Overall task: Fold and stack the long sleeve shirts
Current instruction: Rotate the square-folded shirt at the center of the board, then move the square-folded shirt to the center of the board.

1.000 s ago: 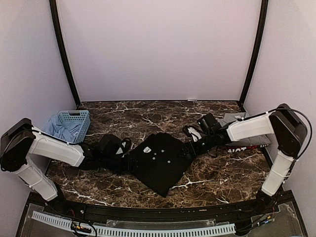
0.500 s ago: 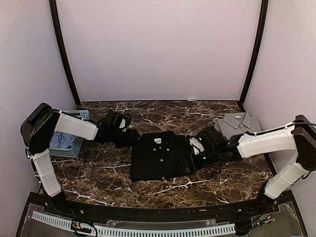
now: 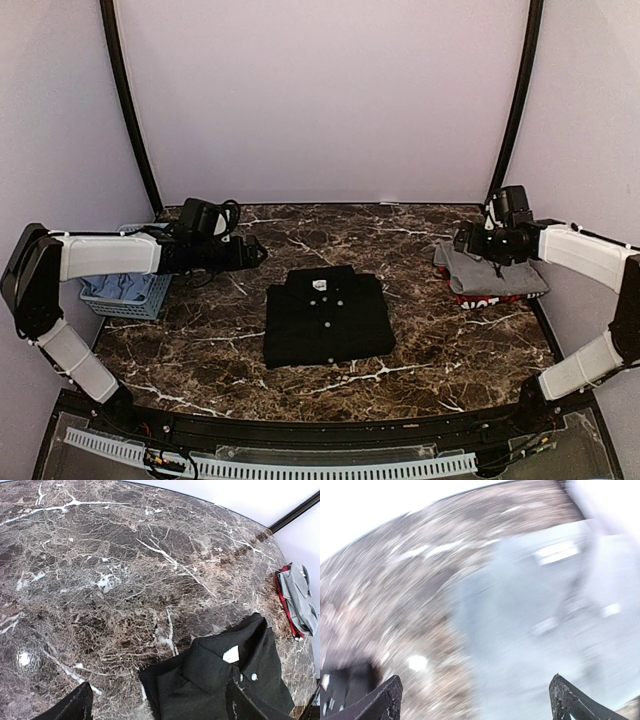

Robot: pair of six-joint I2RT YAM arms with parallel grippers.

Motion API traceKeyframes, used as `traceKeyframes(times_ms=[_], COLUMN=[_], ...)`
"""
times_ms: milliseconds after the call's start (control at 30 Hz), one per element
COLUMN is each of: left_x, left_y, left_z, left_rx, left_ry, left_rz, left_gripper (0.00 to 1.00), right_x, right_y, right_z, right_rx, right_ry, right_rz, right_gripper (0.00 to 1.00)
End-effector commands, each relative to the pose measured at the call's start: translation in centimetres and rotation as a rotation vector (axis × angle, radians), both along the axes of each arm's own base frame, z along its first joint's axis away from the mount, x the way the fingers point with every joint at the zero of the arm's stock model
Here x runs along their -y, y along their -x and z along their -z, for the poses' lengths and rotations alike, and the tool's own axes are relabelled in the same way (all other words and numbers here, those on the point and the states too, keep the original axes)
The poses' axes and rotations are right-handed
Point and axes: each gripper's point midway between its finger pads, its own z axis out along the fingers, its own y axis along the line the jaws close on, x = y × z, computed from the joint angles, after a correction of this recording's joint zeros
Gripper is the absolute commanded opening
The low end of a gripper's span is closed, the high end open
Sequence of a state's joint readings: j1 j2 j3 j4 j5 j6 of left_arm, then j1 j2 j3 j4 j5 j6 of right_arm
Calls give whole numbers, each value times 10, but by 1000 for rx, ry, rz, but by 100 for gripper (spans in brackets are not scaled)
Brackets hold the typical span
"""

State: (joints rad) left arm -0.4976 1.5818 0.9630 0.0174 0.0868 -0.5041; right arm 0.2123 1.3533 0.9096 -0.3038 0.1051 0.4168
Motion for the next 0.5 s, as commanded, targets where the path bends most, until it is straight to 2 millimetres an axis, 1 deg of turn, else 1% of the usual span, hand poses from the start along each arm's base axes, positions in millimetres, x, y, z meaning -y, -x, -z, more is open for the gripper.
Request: traceKeyframes(times_ms=[0,33,67,100,167,233,267,333,400,467], left_x=[-2,0,0,1,1,2,3,3,3,3], left_y=[17,19,20,22,24,26,27,29,30,30], left_z=[-4,-3,-3,0,2,5,7,11,15,15], left_rx=[5,-3,-2,-11,-14,-22,-28,-39,-47,-50], left_ry=[20,28,35,39,48,54,56,60,61,62], left_rz=[33,40,42,48,52,57,58,61,61,61], left_gripper=[90,90,90,90,90,90,90,90,90,90], right_x=[65,78,84,103,121,131,133,129,119,109], right_y=[-28,-33,-39,-45,-54,-59,-61,-62,-59,-52], right_z=[4,9,14,16,32,46,52,69,81,91], right_rx=[-28,-43,-57,-67,-100,-139,-159,-203,-221,-232], right_ry=[69,84,97,102,114,141,142,122,77,43], right_rz=[128,157,167,208,238,250,246,221,186,166], right_gripper=[99,99,99,99,99,99,99,99,99,99])
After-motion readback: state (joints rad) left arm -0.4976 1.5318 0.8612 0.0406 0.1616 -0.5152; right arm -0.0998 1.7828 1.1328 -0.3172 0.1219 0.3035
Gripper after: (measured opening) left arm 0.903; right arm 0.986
